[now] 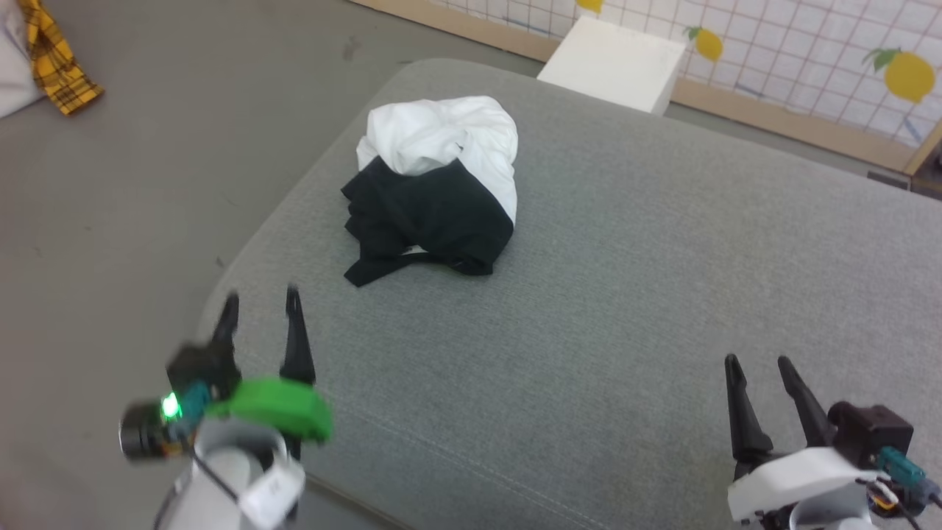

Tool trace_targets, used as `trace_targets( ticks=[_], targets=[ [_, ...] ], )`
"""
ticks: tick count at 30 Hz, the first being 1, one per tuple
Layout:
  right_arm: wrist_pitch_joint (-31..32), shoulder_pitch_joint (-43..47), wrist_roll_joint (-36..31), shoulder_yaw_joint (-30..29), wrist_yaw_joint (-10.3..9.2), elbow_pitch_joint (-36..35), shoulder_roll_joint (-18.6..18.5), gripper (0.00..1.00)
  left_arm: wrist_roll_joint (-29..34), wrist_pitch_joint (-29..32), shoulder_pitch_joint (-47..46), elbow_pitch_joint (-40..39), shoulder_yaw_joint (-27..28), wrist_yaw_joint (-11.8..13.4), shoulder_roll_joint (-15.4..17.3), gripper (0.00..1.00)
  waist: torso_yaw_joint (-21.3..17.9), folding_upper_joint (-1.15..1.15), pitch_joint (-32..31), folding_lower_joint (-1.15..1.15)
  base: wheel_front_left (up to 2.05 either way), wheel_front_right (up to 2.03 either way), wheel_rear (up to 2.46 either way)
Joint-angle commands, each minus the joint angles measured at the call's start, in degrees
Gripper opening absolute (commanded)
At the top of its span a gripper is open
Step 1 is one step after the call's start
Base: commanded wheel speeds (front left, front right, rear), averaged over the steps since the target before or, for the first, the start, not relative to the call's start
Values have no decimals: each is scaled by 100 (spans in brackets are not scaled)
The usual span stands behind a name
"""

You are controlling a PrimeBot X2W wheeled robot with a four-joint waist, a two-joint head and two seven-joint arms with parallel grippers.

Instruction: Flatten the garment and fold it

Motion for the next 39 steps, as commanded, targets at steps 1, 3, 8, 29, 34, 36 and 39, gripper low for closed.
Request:
trace_targets(
  ticks=[1,3,8,29,34,36,39],
  targets=[
    [43,-145,-49,2,-8,-81,-1,100,-90,85,-384,61,17,-94,100,100,-165,0,184,0,0,0,0],
    [106,-216,-115,-3,-8,-175,-1,100,-229,302,-848,250,51,-227,142,100,-285,0,321,0,0,0,0],
    [299,-384,-319,-67,-8,-453,-1,100,-665,1193,-2089,1105,157,-574,275,100,-627,0,789,0,0,0,0],
    [759,-615,-704,-412,-8,-1497,-1,100,-1446,4648,-4185,3686,181,-315,451,100,-1704,0,2523,0,0,0,0],
    [768,-606,-687,-447,-8,-1526,-1,100,-1523,4783,-4020,3890,126,-371,355,100,-1683,0,2594,0,0,0,0],
    [763,-623,-664,-452,-8,-1506,-1,100,-1621,4642,-3979,3945,227,-326,304,69,-1663,0,2580,0,0,0,0],
    [740,-648,-634,-433,-8,-1458,-1,100,-1684,4235,-3942,3950,341,-272,262,0,-1622,0,2514,0,0,0,0]
  ],
)
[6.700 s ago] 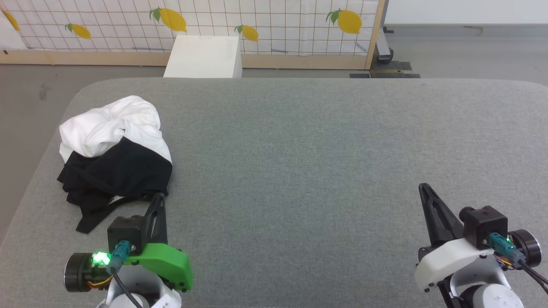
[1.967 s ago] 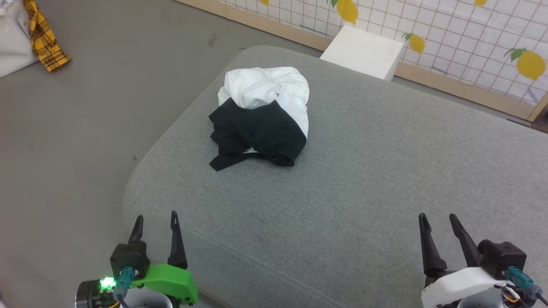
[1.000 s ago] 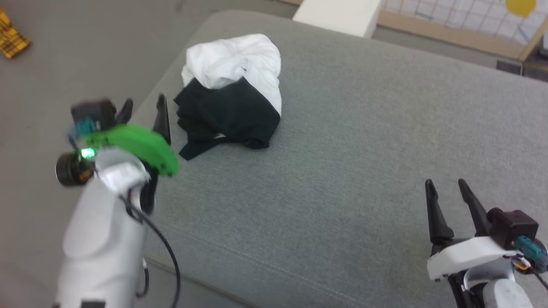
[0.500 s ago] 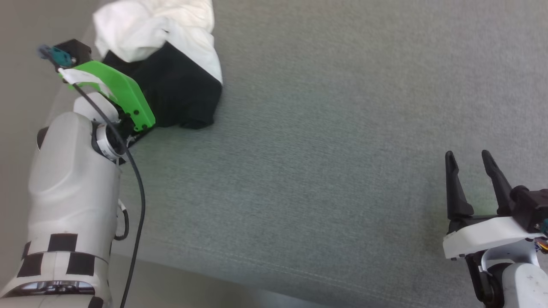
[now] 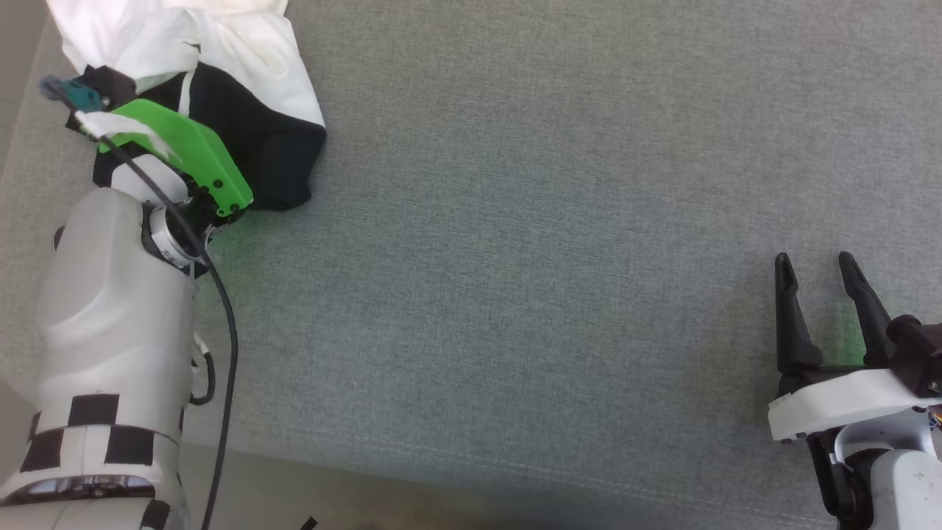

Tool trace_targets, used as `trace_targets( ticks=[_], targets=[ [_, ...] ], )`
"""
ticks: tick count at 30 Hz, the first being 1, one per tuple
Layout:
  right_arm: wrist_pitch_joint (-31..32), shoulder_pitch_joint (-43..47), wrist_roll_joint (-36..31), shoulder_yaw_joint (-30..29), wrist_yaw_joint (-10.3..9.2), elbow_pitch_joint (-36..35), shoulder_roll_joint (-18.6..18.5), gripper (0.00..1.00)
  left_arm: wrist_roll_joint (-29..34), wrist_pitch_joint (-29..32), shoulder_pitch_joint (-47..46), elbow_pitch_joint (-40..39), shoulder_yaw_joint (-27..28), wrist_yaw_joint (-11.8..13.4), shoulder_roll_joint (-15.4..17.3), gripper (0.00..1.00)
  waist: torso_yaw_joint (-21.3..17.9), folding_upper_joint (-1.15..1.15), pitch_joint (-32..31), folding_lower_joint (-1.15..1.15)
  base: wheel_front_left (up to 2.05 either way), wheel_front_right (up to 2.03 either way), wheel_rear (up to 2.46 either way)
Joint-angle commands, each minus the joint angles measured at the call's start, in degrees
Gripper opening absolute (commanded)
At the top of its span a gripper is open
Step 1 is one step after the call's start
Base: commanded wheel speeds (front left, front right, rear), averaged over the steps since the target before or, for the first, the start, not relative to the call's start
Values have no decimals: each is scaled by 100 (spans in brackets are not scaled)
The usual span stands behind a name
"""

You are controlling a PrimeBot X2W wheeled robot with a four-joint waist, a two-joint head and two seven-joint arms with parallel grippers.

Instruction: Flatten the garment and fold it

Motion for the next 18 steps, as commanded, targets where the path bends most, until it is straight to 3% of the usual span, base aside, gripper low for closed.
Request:
trace_targets(
  ticks=[1,4,10,15,18],
  targets=[
    [-43,-109,30,7,-8,33,-1,100,-106,-134,354,276,-7,16,-299,0,48,0,-95,0,0,0,0],
    [-80,-84,47,-4,-8,134,-1,100,-139,-748,296,145,120,-22,-265,0,125,0,-292,0,0,0,0],
    [-200,-1,153,43,-8,421,-1,100,-37,-1822,-145,-338,203,-332,46,0,234,0,-870,0,0,0,0],
    [-369,38,375,166,-8,740,-1,100,163,-2180,-796,-978,100,-560,389,0,91,0,-1362,0,0,0,0],
    [-500,75,504,225,-8,967,-1,100,279,-2080,-1279,-1312,-57,-667,494,0,-71,0,-1610,0,0,0,0]
  ],
)
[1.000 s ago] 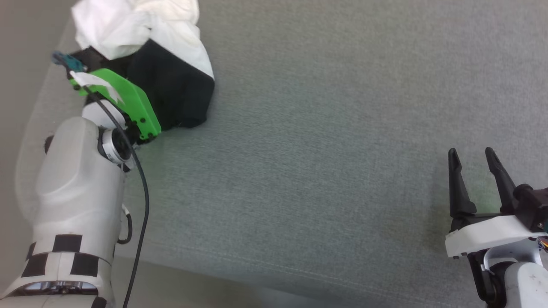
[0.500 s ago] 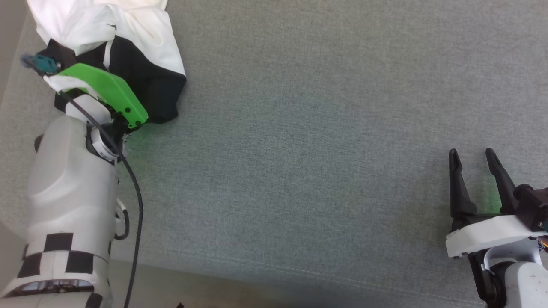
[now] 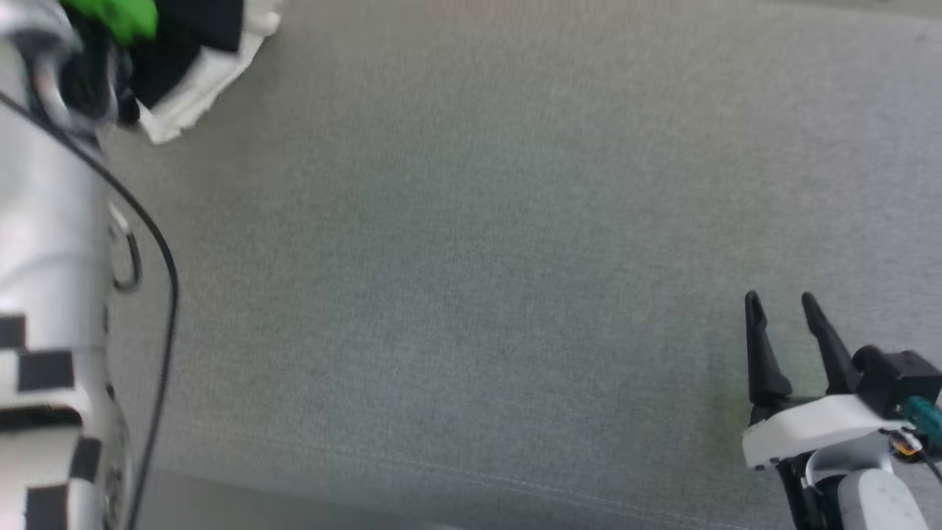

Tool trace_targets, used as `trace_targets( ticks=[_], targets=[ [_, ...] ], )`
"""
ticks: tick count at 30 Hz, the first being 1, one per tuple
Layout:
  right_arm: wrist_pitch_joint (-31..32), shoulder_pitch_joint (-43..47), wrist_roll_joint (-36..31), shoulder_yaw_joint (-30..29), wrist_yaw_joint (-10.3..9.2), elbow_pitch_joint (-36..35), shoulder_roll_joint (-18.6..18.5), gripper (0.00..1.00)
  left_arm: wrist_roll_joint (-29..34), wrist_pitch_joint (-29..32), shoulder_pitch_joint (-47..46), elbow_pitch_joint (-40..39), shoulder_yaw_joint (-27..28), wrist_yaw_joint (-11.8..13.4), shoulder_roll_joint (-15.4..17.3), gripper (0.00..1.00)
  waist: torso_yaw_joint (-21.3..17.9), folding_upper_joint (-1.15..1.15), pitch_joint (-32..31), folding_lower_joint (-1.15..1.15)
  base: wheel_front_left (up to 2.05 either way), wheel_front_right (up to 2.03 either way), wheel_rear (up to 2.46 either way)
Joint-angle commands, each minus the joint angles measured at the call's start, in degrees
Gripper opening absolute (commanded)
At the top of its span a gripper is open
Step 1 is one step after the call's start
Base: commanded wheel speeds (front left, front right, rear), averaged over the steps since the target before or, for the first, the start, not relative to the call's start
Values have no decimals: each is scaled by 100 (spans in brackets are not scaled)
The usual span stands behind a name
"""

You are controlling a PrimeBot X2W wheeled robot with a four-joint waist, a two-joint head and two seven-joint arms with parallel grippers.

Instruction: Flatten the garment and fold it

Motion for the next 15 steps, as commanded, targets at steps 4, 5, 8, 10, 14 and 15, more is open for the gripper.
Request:
trace_targets(
  ticks=[4,5,8,10,14,15],
  targets=[
    [-208,96,214,106,-8,335,-3,100,262,184,-768,-398,-319,-177,46,0,-505,0,-687,-1,0,0,0],
    [-239,106,246,124,-8,395,-3,100,307,202,-900,-463,-393,-212,41,0,-588,0,-734,-1,0,0,0],
    [-336,115,340,165,-8,586,-3,100,345,331,-1297,-567,-624,-327,-79,0,-898,0,-870,-1,0,0,0],
    [-386,97,377,184,-8,685,-3,100,332,339,-1514,-588,-729,-375,-196,0,-1104,0,-913,-1,0,0,0],
    [-456,82,415,191,-8,831,-3,100,265,336,-1724,-502,-925,-450,-447,0,-1472,0,-971,-1,0,0,0],
    [-468,81,416,182,-8,855,-3,100,250,337,-1737,-475,-964,-463,-491,0,-1542,0,-971,-1,0,0,0]
  ],
)
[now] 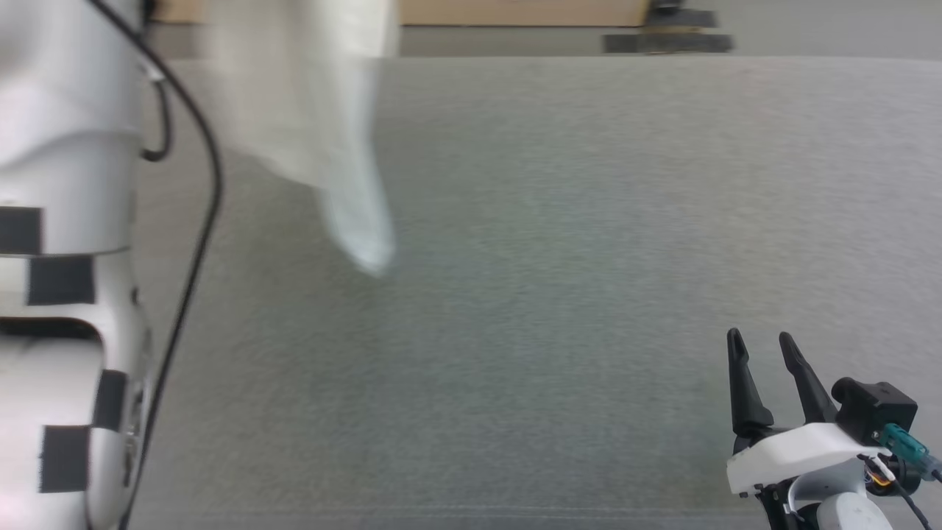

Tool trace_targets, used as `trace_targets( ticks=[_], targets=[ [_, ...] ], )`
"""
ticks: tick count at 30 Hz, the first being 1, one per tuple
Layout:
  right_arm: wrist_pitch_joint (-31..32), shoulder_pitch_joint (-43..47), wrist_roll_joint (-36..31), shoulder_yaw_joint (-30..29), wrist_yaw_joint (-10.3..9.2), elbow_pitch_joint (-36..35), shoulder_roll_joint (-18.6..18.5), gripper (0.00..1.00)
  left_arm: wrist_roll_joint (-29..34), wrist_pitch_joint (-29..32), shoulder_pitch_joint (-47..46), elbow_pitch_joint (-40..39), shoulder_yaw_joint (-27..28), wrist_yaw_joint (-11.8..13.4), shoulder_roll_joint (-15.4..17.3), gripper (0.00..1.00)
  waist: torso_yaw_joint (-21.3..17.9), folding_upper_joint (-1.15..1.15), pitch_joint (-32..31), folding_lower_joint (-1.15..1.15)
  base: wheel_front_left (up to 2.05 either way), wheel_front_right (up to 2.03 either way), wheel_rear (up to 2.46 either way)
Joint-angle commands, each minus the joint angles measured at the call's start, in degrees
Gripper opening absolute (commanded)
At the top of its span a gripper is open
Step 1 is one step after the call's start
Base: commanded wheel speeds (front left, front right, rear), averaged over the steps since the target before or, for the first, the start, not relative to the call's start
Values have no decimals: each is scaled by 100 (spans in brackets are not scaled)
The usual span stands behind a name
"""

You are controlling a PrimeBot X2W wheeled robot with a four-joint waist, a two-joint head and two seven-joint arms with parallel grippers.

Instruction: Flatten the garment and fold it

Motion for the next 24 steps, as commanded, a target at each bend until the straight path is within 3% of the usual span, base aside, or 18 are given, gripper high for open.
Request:
trace_targets(
  ticks=[1,8,16,24],
  targets=[
    [-51,12,27,-7,-8,42,-4,100,-22,27,-29,67,-66,-41,-72,0,-571,0,-229,0,0,0,0],
    [-103,73,9,-217,-8,134,-4,100,-291,276,835,330,-369,-84,-491,0,-849,0,-218,0,0,0,0],
    [-124,65,11,-280,-8,121,-4,100,-672,722,3012,1145,-1078,-115,-921,0,-928,0,-76,0,0,0,0],
    [-131,40,99,-197,-8,163,-4,100,-980,1556,4339,2013,-1616,8,-999,0,-863,0,-14,0,0,0,0]
  ],
)
